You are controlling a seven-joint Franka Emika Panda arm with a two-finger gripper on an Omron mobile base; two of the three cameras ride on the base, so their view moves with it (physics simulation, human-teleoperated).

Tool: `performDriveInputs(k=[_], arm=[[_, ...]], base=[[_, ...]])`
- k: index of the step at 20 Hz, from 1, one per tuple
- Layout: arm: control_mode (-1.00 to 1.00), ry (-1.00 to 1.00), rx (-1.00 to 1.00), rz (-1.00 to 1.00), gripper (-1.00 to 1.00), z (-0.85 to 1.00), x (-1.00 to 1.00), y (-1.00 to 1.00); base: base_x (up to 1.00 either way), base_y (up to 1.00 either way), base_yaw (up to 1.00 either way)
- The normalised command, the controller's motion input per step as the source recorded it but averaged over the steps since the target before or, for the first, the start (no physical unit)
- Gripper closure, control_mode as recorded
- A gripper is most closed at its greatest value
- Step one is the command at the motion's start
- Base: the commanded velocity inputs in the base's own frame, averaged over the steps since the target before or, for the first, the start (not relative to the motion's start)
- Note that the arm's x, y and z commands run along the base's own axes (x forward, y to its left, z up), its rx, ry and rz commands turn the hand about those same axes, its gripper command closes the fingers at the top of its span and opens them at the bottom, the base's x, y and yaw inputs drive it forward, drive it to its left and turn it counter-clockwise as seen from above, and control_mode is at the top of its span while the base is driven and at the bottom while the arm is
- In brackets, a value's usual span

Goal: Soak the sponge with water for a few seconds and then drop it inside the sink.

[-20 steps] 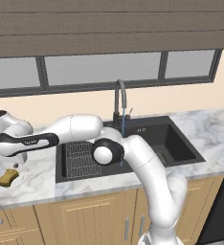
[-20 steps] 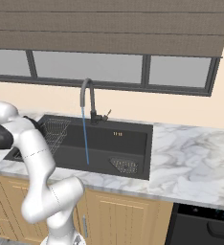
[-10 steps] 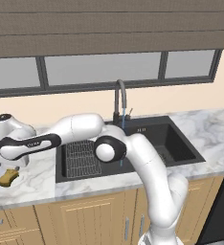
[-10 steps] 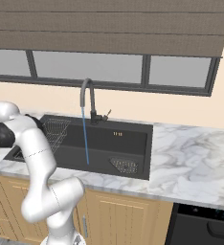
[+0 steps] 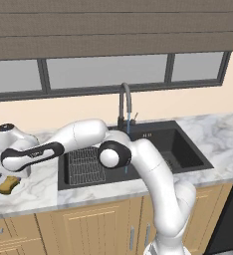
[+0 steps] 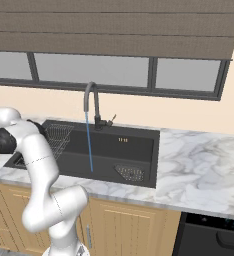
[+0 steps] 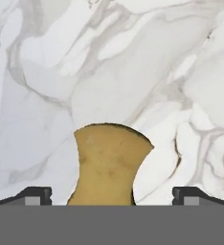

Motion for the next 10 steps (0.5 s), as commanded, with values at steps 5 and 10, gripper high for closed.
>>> performDriveInputs(k=[5, 10], arm=[[-1.00, 0.00, 0.00, 0.00, -1.00, -0.02, 0.00, 0.16], [-1.00, 0.01, 0.00, 0.00, -1.00, -0.03, 0.00, 0.08]], base=[[0.00, 0.00, 0.00], [0.00, 0.00, 0.00]])
